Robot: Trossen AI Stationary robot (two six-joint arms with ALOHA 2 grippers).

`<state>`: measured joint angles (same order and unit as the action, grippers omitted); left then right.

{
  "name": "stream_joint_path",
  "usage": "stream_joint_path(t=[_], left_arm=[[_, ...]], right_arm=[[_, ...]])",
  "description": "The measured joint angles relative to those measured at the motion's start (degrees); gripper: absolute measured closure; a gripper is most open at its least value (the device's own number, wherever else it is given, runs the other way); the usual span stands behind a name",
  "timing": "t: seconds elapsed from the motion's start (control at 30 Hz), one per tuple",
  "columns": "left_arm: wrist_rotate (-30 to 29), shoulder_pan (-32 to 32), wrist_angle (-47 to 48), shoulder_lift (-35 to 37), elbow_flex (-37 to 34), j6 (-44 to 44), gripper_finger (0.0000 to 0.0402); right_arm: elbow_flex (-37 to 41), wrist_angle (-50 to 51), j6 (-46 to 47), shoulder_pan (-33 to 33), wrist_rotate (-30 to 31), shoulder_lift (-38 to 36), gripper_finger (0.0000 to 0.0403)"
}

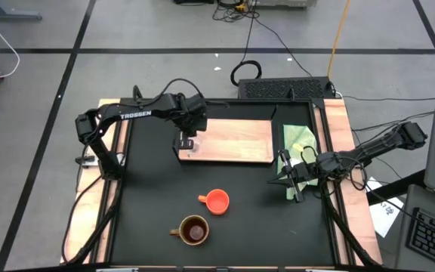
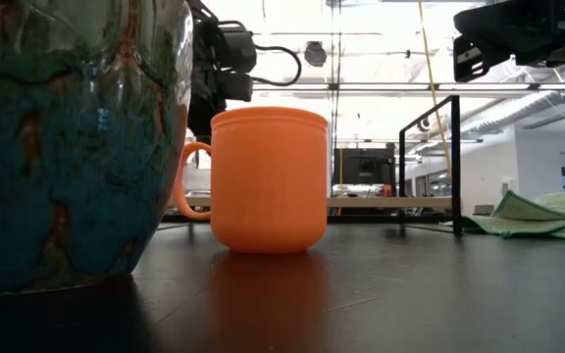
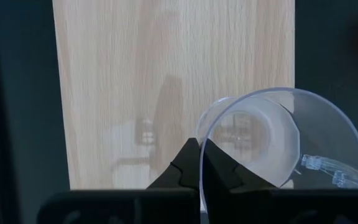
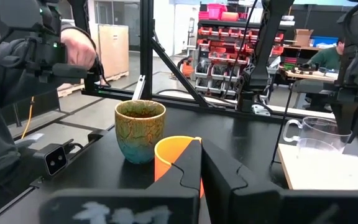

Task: Stack small to large cups/mugs on shelf
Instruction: Put the transparent mug on the shelf, then put the orange mug on the shelf

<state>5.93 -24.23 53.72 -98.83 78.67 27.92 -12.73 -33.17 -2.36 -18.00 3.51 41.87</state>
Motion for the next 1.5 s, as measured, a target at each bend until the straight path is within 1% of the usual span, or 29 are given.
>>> stream_joint_path(t=[0.23, 0.3, 0.87, 0.93, 1.0, 1.1, 1.17, 1.27, 1.33, 1.4, 1.5], left_arm=[[-1.29, 0.04, -0.13, -0.07, -0.07, -0.15, 0.0400], [-1.51, 0.02, -0.33, -0.09, -0.09, 0.07, 0.0392], [-2.98, 0.90, -0.84, 0.22, -0.34, -0.11, 0.0254], [-3.12, 1.53, 0.21, 0.42, 1.16, -0.21, 0.0237], [-3.58, 2.11, 1.92, 0.42, 4.12, -0.87, 0.0221], [-5.19, 3.42, 6.43, 0.44, 10.07, -2.43, 0.0200], [-5.85, 4.53, 9.68, 0.44, 14.38, -2.81, 0.0195], [-5.70, 6.38, 15.79, 0.52, 20.73, -3.78, 0.0209], [-4.93, 7.63, 19.12, 0.59, 24.20, -4.71, 0.0238], [-4.66, 9.16, 21.78, 0.63, 26.51, -5.32, 0.0282], [-4.52, 11.95, 23.65, 1.92, 27.22, -4.43, 0.0371]], right_arm=[[0.00, -0.02, -0.06, 0.02, 0.00, 0.00, 0.0403], [0.00, -0.02, -0.06, 0.02, 0.00, 0.00, 0.0403], [0.00, -0.02, 0.03, 0.00, 0.00, 0.00, 0.0403], [0.00, -0.02, 0.05, 0.01, 0.00, 0.00, 0.0403], [0.00, -0.01, 0.07, 0.01, 0.00, 0.00, 0.0403], [0.00, -0.02, 0.12, 0.02, -0.01, 0.00, 0.0403], [0.00, -0.02, 0.14, 0.02, -0.02, 0.00, 0.0403], [0.00, 0.00, 0.14, 0.02, -0.02, 0.00, 0.0403], [0.00, 0.00, 0.14, 0.01, -0.02, 0.00, 0.0403], [0.00, 0.02, 0.16, 0.02, -0.02, 0.00, 0.0403], [0.00, 0.49, 0.16, 0.02, -0.02, 0.00, 0.0403]])
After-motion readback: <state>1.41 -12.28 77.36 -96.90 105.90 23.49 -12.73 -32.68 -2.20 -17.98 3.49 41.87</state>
